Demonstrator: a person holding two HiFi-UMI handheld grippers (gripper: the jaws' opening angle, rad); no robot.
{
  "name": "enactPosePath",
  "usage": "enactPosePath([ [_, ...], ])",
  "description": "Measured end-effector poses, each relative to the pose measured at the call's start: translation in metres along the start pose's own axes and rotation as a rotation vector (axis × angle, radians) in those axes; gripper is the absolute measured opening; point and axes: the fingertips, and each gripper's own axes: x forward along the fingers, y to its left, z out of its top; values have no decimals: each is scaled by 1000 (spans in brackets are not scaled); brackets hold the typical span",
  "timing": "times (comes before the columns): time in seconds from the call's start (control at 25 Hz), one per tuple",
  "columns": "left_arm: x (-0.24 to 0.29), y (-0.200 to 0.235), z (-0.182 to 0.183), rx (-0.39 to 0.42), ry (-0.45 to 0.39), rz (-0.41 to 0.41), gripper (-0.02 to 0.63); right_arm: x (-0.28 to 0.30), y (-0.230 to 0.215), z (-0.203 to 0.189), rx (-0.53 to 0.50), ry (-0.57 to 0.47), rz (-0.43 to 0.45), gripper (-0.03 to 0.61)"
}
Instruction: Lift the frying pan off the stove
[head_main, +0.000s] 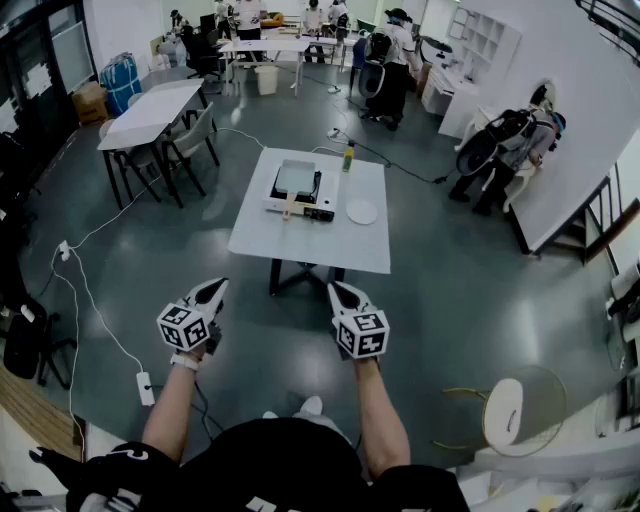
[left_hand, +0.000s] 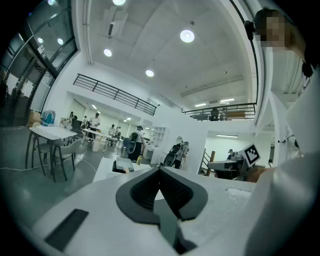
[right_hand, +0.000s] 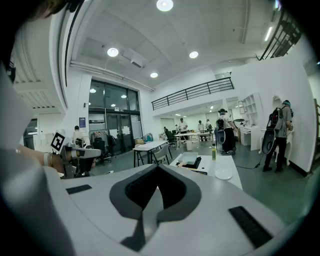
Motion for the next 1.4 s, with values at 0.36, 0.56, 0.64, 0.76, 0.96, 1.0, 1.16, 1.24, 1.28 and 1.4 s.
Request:
enactPosePath([
  [0.36,16,-5,-3,-2,7,13,-2,1,-22,1,30,-10,-4,-5],
  [0.56,28,-8,-3,-7,9,16,-2,2,-40,3,48,-17,-18,-5],
  [0.64,33,-10,-3,-8,8,16,-2,3,-44,4,45,-17,-16,-5],
  [0.76,41,-13,-2,-7,5,15,-2,4,-51,4,43,-15,-14,-5],
  [0.96,57,-15,1,-20,-3,13,-2,9,-66,6,42,-6,-9,-5],
  [1.0,60,-16,1,-20,-3,13,-2,10,-69,6,45,-5,-9,-5],
  [1.16,76,-20,-1,-21,-4,10,-2,13,-81,8,43,-4,-5,-5],
  [1.24,82,-22,-1,-21,-3,9,-2,13,-85,9,39,-3,-1,-5],
  [1.28,85,-23,-1,-21,-3,9,-2,13,-88,10,38,-4,0,-5],
  [1.4,94,-27,-2,-21,-4,7,-2,12,-97,11,38,-6,2,-5],
])
